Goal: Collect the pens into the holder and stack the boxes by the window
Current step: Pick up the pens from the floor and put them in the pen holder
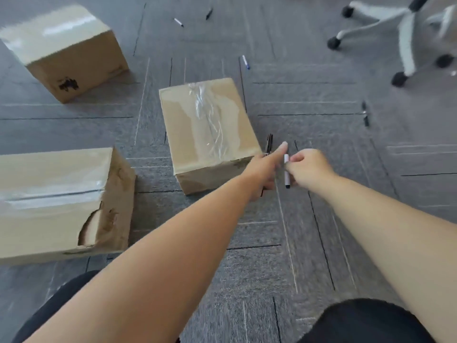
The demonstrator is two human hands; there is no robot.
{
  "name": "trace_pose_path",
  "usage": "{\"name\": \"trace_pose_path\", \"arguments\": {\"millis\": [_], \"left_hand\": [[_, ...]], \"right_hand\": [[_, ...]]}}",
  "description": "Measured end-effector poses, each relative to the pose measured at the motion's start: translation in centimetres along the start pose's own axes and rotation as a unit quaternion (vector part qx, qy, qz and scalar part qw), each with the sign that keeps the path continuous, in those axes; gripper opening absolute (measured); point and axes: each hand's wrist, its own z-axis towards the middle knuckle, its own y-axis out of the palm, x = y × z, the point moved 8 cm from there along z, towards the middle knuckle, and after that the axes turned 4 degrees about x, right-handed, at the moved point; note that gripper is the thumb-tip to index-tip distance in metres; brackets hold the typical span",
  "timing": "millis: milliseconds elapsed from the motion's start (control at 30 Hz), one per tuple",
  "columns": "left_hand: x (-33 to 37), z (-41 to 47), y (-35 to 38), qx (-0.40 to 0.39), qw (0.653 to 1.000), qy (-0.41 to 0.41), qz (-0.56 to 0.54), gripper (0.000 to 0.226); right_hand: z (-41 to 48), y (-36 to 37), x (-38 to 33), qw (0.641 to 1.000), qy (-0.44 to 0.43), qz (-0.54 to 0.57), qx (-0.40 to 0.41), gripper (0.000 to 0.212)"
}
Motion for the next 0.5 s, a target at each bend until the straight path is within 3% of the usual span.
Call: {"name": "trace_pose_path", "arguments": {"millis": [100, 233, 367, 433, 500], "left_hand": [[2.2, -0.6, 3.4, -0.011, 1.000, -0.020, 0.012, 0.032], [5.0, -0.3, 1.7, 0.097, 0.990, -0.004, 0.100, 0.047], [6.8, -0.5, 1.6, 0.125, 0.974, 0.026, 0.190, 0.056], [7.1, 0.2, 3.3, 0.093, 0.987, 0.056, 0.115, 0.048], [7.1, 2.7, 4.1, 0.116, 0.990, 0.061, 0.057, 0.028]], "right_hand": [[-0.8, -2.9, -1.1, 0.999, -0.022, -0.003, 0.036, 0.016], [-2.6, -4.8, -1.9, 0.988, 0.002, 0.137, -0.067, 0.013], [-2.7, -10.6, 3.1, 0.993, 0.033, -0.027, -0.111, 0.011], [-0.8, -12.3, 7.0, 0.984, 0.065, -0.111, -0.121, 0.014], [2.4, -12.2, 10.1, 0.976, 0.081, -0.169, -0.108, 0.019]]}}
